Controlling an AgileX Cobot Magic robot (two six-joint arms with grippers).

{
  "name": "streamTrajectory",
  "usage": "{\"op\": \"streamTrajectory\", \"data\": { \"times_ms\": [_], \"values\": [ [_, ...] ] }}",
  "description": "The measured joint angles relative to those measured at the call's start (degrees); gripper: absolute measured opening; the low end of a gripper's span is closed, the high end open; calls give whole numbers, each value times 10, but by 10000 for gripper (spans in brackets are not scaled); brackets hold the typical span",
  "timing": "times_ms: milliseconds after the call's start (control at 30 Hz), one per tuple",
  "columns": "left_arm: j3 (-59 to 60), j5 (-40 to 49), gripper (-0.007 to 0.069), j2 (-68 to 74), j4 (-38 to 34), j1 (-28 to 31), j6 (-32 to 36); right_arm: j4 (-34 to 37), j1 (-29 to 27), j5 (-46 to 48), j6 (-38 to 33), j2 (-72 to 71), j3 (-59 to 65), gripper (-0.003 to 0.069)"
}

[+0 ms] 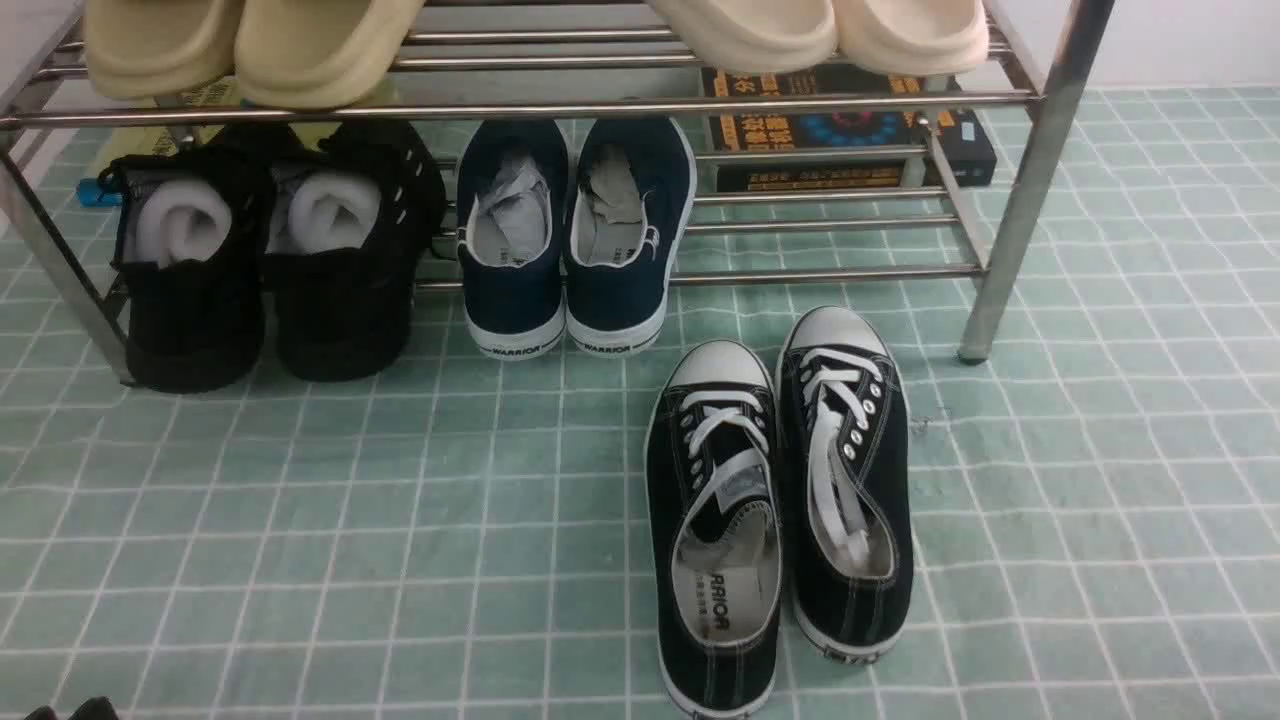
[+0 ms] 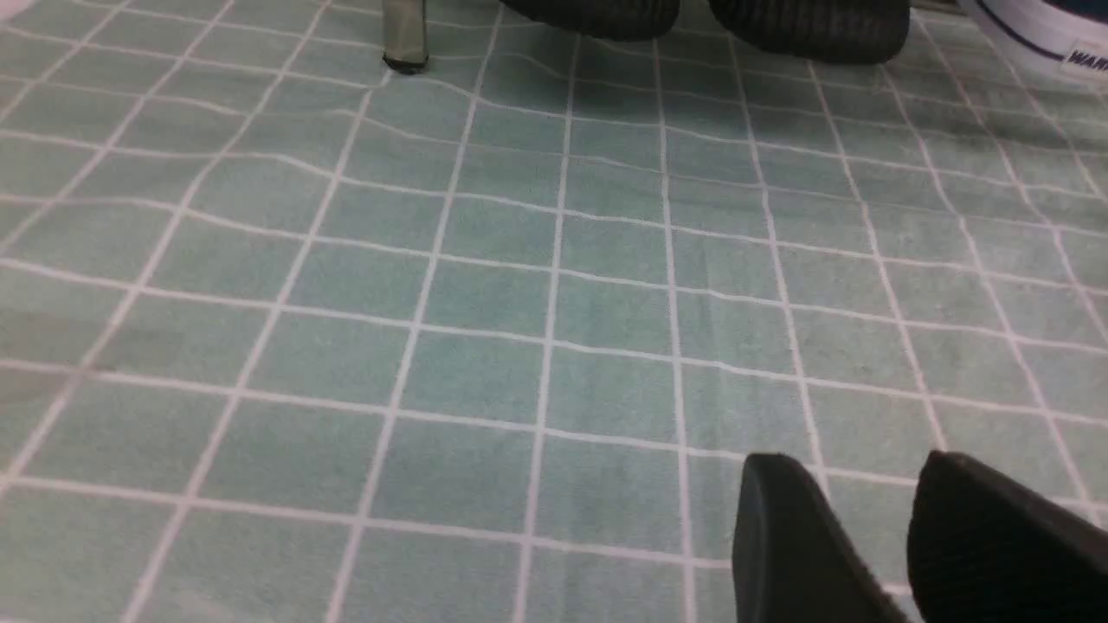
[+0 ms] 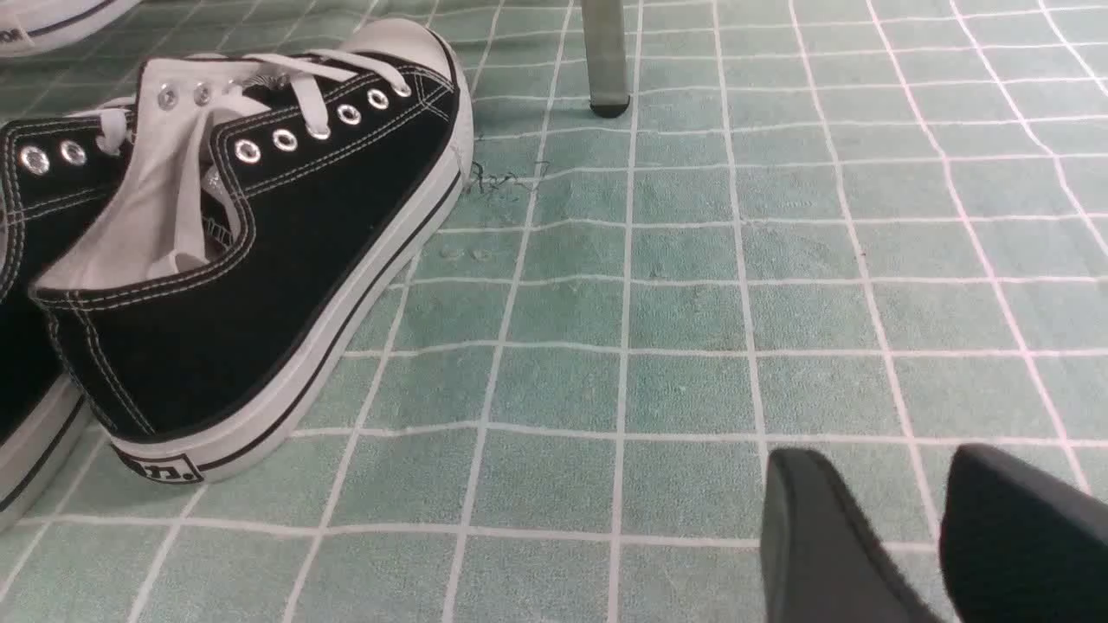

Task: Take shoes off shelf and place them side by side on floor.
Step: 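Grasp the leftmost shoe on the bottom shelf of the shoe rack with the left gripper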

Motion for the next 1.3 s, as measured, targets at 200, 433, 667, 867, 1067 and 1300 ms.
{"op": "streamTrajectory", "data": {
  "times_ms": [200, 433, 667, 867, 1067, 1300],
  "values": [
    [0, 0, 243, 0, -78, 0, -86, 0, 0, 0, 0, 0, 0, 238],
    [2, 4, 243, 0, -191, 0, -207, 0, 0, 0, 0, 0, 0, 238],
    [2, -2, 243, 0, -175, 0, -221, 0, 0, 0, 0, 0, 0, 238],
    [5, -53, 197, 0, -147, 0, -218, 0, 0, 0, 0, 0, 0, 238],
    [-27, -17, 27, 9, -126, 0, -215, 0, 0, 0, 0, 0, 0, 238],
    [-245, 214, 1, 237, 20, 0, -186, 0, 0, 0, 0, 0, 0, 238]
  ]
}}
